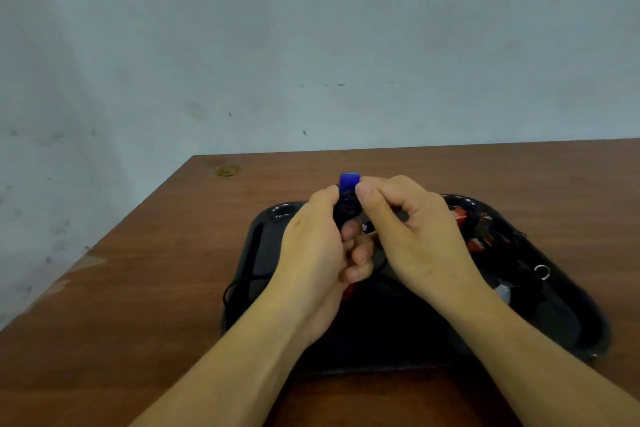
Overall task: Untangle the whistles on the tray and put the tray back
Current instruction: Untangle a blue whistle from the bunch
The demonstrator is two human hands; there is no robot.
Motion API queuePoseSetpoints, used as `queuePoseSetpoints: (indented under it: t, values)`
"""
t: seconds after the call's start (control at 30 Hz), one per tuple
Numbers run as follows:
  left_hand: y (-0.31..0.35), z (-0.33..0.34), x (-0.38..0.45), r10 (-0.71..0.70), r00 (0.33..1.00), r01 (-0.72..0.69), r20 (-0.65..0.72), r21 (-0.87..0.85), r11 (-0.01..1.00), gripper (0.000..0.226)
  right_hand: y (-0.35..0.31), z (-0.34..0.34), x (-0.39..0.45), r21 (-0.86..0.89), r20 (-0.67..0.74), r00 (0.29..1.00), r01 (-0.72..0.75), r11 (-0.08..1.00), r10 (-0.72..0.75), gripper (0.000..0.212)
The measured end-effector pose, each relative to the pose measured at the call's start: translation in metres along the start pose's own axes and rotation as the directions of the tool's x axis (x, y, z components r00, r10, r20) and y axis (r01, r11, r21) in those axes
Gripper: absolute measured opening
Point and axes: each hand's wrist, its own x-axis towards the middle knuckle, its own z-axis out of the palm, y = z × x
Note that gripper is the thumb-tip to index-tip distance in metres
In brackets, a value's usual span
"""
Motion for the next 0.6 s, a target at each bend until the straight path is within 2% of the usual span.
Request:
queuePoseSetpoints:
  t: [0.07,0.13,0.27,0.37,0.47,0.6]
  values:
    - [-0.003,0.0,0.001,0.043,0.999,-0.042,-0.021,0.021,0.999,0.023,-0.004,0.003,-0.002,0.199,0.075,0.992,-0.112,0.974,0.098,0.026]
    - [-0.005,0.0,0.003,0.091,0.995,-0.089,-0.042,0.057,0.994,0.022,-0.008,0.005,-0.004,0.415,0.152,0.962,-0.269,0.869,0.225,0.025]
    - [-0.007,-0.001,0.003,0.175,0.984,-0.172,-0.032,0.071,0.982,0.025,-0.012,0.007,-0.002,0.571,0.261,0.911,-0.413,0.709,0.321,0.023]
    - [-0.005,0.0,0.005,0.174,0.984,-0.171,-0.037,0.064,0.983,0.025,-0.012,0.009,-0.004,0.591,0.144,0.941,-0.331,0.736,0.307,0.021]
    - [-0.005,0.002,0.003,0.143,0.986,-0.137,-0.085,0.073,0.988,0.031,-0.015,0.009,-0.006,0.462,-0.061,0.983,-0.124,0.878,0.171,0.019]
    - [-0.006,0.003,0.002,0.101,0.989,-0.098,-0.109,0.033,0.995,0.021,-0.019,0.009,-0.009,0.4,-0.084,0.985,-0.105,0.91,0.151,0.014]
